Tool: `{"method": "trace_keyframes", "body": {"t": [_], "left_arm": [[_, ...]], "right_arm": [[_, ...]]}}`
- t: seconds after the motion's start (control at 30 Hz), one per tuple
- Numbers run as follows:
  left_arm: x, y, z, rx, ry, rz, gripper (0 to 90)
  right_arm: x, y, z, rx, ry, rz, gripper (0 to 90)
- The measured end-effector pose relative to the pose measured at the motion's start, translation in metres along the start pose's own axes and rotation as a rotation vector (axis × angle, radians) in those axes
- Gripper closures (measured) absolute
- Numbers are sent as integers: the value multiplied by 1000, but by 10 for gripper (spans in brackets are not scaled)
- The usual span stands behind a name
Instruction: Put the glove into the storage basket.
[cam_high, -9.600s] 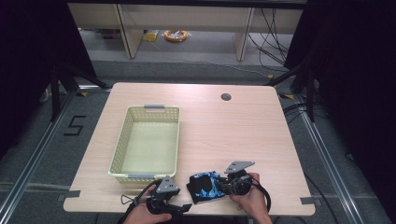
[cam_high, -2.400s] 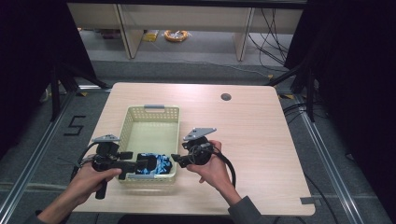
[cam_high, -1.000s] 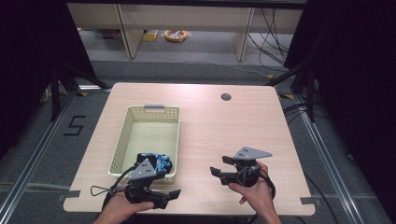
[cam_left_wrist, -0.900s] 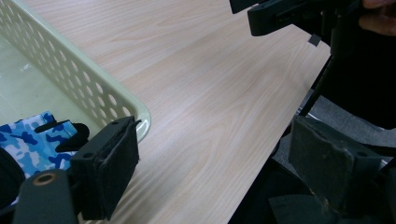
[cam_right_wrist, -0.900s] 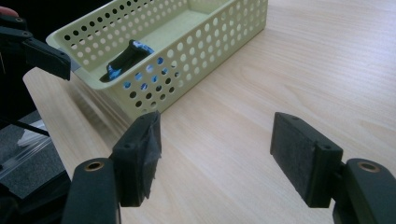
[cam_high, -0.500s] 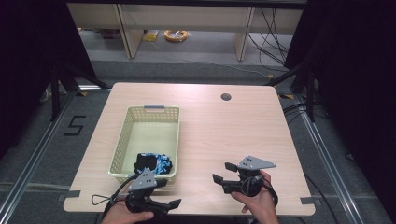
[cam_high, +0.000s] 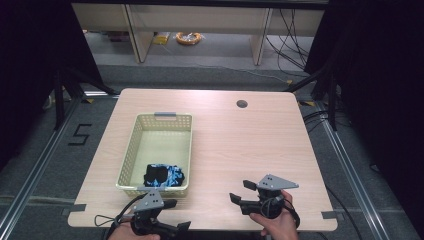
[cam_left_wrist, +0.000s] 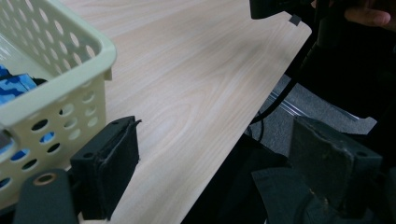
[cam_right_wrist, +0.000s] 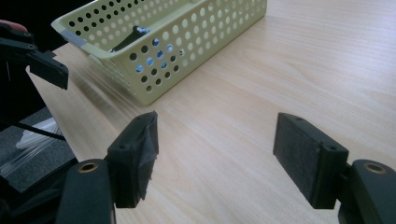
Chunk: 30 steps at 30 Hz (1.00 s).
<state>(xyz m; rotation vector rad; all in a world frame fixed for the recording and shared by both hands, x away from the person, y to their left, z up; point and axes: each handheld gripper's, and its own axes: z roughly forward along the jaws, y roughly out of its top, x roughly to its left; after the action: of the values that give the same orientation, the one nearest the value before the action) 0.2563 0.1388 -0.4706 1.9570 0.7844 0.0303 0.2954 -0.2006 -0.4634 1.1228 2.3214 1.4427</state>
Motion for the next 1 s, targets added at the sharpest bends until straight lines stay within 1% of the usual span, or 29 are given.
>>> {"method": "trace_keyframes", "body": {"t": [0.03,0.07,0.1,0.13,0.17,0.2,0.23,0.27,0.3,0.33,0.37,0.4,0.43,0.47,0.5,0.53,0.57,0.6,0.63,0.67,0.7,0.73,0.77,0.8,0.83,0.87,0.9,0.93,1.0], "left_arm": [[-1,-2,1,-10,9,0,157],[-2,-3,0,6,10,-13,157],[-1,-4,0,1,16,10,157],[-1,-5,0,10,13,19,157],[-1,-5,0,10,13,19,157],[1,-8,0,35,22,43,157],[-2,-10,1,16,15,3,157],[-1,-11,1,17,16,28,157],[0,-12,0,45,13,48,157],[-1,-14,1,25,12,34,157],[-1,-15,2,24,12,28,157],[0,-16,1,41,17,35,157],[0,-18,3,26,17,30,157],[0,-19,3,39,17,31,157],[1,-20,3,42,21,30,157],[1,-22,4,58,33,23,156],[0,-23,3,62,17,17,156],[2,-24,3,66,23,49,156],[1,-25,4,55,21,38,156],[1,-26,4,61,26,43,156],[0,-27,4,63,28,19,156],[1,-28,5,64,24,10,156],[2,-29,5,74,37,21,156],[3,-30,4,94,47,38,156],[4,-30,4,110,44,42,156],[2,-32,5,82,44,28,156],[3,-31,4,111,32,29,156],[2,-33,5,93,48,25,156],[4,-34,6,106,57,39,156]], "right_arm": [[3,-2,0,-4,-2,18,319],[2,-3,-2,10,-7,3,316],[4,-5,-2,5,-6,17,313],[2,-7,-1,4,13,-21,310],[5,-8,-4,21,-7,-3,304],[7,-9,-4,17,-13,1,298],[9,-11,-5,22,-6,9,295],[8,-11,-5,14,3,-21,287],[11,-12,-6,13,-5,0,274],[10,-14,-7,16,-6,-15,259],[13,-15,-8,23,-9,3,254],[13,-16,-7,21,-3,-6,254],[15,-18,-8,29,-1,-1,249],[16,-19,-8,37,0,4,243],[15,-20,-8,40,-1,-32,240],[16,-22,-7,32,-5,-22,235],[16,-22,-8,43,-14,-45,229],[16,-24,-8,49,-12,-41,223],[17,-25,-8,60,-9,-34,221],[20,-26,-8,66,-4,-4,219],[18,-27,-9,67,-13,-41,216],[18,-28,-8,63,0,-34,214],[21,-29,-10,87,-10,-8,213],[19,-30,-8,76,-13,-45,211],[19,-31,-9,90,-11,-44,208],[19,-32,-9,90,-21,-57,207],[22,-34,-9,101,-12,-17,207],[19,-34,-9,100,-5,-51,207],[21,-36,-10,113,-17,-25,204]]}}
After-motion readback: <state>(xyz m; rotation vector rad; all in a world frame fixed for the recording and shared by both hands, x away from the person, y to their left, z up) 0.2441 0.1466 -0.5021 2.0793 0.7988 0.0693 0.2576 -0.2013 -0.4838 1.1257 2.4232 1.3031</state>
